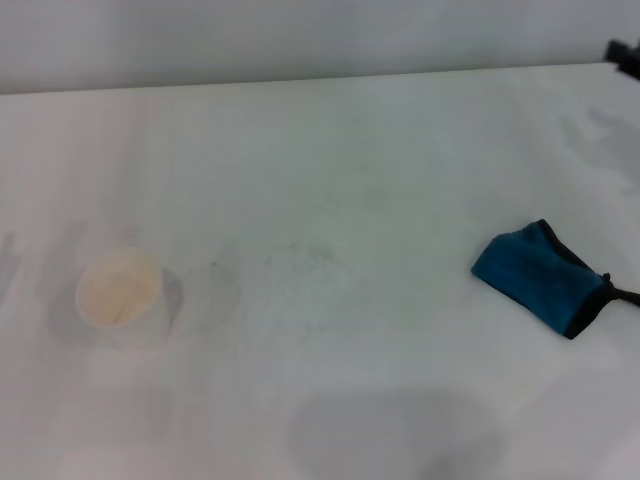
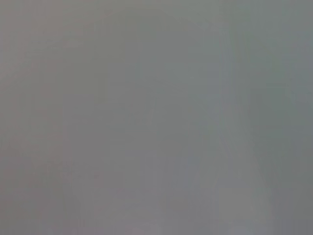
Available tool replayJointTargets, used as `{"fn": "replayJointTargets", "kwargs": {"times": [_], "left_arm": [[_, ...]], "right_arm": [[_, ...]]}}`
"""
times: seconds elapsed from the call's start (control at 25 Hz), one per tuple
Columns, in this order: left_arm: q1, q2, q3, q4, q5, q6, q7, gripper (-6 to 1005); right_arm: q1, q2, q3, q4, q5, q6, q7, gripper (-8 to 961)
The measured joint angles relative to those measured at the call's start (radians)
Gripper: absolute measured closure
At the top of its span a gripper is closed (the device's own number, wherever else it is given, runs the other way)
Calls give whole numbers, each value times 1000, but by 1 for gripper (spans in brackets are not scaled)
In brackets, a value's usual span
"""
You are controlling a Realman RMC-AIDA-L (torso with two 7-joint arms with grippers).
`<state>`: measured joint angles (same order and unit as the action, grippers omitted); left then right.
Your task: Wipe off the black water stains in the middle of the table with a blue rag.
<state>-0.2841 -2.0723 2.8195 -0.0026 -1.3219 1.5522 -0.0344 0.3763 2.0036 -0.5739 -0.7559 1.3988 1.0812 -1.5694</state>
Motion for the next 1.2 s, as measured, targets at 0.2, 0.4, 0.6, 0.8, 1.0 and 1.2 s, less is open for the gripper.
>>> {"fn": "replayJointTargets", "kwargs": {"times": [0.2,0.4,0.6,0.8,1.0,1.2], "left_arm": [[-5,1,0,-1,-27,-16,-19,138],[-5,3,0,-10,-80,-31,-70,138],[-4,0,0,-13,-86,-10,-83,138],[-14,-1,0,-9,-86,-15,-83,138],[-17,-2,0,-7,-86,-14,-84,138],[-16,-5,5,-2,-85,-7,-79,138]], "right_arm": [[-31,3,69,170,260,30,-298,404],[-34,4,79,413,564,146,-707,405],[-39,7,80,562,685,256,-971,405],[-37,10,81,663,758,301,-1156,405],[-51,10,83,679,770,305,-1196,403],[-63,8,107,676,771,300,-1198,399]]}}
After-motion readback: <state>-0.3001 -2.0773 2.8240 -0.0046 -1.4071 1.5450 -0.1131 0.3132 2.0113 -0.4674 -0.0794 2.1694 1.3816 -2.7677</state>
